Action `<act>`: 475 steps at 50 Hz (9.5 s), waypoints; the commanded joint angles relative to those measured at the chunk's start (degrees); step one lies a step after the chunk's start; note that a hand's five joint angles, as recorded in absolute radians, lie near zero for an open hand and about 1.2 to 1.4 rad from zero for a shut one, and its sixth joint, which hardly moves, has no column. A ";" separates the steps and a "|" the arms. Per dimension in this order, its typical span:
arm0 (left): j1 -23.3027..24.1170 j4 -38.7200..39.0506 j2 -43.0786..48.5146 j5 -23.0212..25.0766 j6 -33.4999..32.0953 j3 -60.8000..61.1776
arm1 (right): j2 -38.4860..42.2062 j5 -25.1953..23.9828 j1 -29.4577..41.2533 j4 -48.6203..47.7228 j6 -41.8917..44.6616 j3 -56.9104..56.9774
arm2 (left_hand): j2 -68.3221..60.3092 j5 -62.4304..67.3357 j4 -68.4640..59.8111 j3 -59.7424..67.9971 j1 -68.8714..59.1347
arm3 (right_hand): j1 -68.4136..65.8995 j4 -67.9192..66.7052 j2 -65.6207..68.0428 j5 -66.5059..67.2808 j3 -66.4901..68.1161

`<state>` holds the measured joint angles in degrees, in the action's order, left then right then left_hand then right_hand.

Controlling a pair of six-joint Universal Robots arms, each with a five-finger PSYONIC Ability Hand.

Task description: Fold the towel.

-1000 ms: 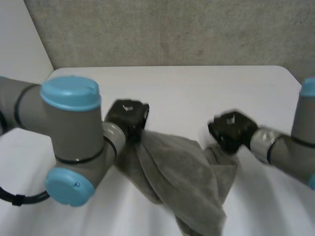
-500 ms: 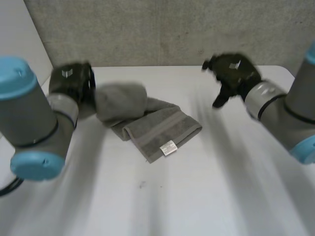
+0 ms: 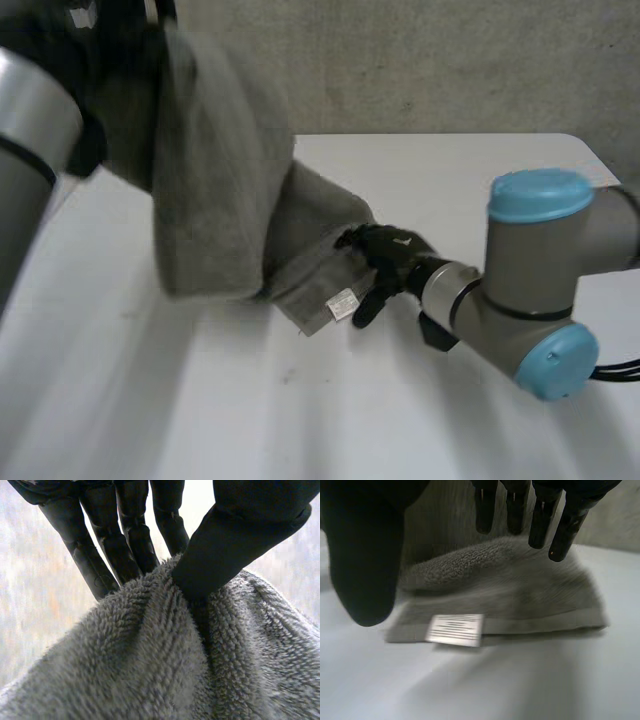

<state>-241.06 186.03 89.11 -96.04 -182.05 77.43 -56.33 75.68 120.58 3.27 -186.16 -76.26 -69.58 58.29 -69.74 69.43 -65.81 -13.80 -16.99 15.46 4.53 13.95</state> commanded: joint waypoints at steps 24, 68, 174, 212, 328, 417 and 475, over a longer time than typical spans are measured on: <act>6.84 -5.50 8.62 -4.77 0.30 -18.63 | 13.53 -3.42 15.56 -12.50 -22.14 6.83 | -10.42 11.71 -10.26 10.57 -14.19 | -1.33 1.86 -0.33 0.60 1.18; -5.29 7.24 21.02 -6.17 7.33 13.45 | -14.59 2.10 -3.07 5.52 33.15 -2.58 | -10.42 11.71 -10.26 10.57 -14.19 | -66.20 -63.01 64.54 65.47 66.05; -3.54 17.61 25.32 2.35 -22.29 -24.61 | -6.16 15.46 -4.47 -24.36 45.27 24.40 | -10.42 11.71 -10.26 10.57 -14.19 | -66.20 -63.01 64.54 65.47 66.05; -2.13 22.45 30.43 0.07 -21.33 18.71 | 2.39 5.80 -8.16 7.45 40.11 5.60 | -10.42 11.71 -10.26 10.57 -14.19 | -4.04 -0.85 2.38 3.31 3.89; -18.57 -16.14 48.44 36.28 -41.63 -14.41 | -9.41 -0.71 -25.74 -22.08 37.45 -27.80 | 36.49 -35.20 36.65 -36.34 32.73 | -66.20 -63.01 64.54 65.47 66.05; -16.37 -25.89 49.84 25.38 -50.86 -19.60 | -9.32 -0.54 -25.74 -21.90 37.80 -28.33 | 40.02 -38.73 40.18 -39.87 36.26 | -66.20 -63.01 64.54 65.47 66.05; -20.23 -14.64 37.01 25.55 -49.98 2.37 | -9.76 -0.27 -25.66 -21.20 41.23 -28.86 | -10.42 11.71 -10.26 10.57 -14.19 | -66.20 -63.01 64.54 65.47 66.05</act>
<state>-261.26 171.00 128.32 -70.51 -232.38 76.76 -65.66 75.34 94.92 -18.03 -145.91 -105.12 -65.94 55.57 -65.49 65.80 -64.49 -53.42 -68.33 66.88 56.41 68.14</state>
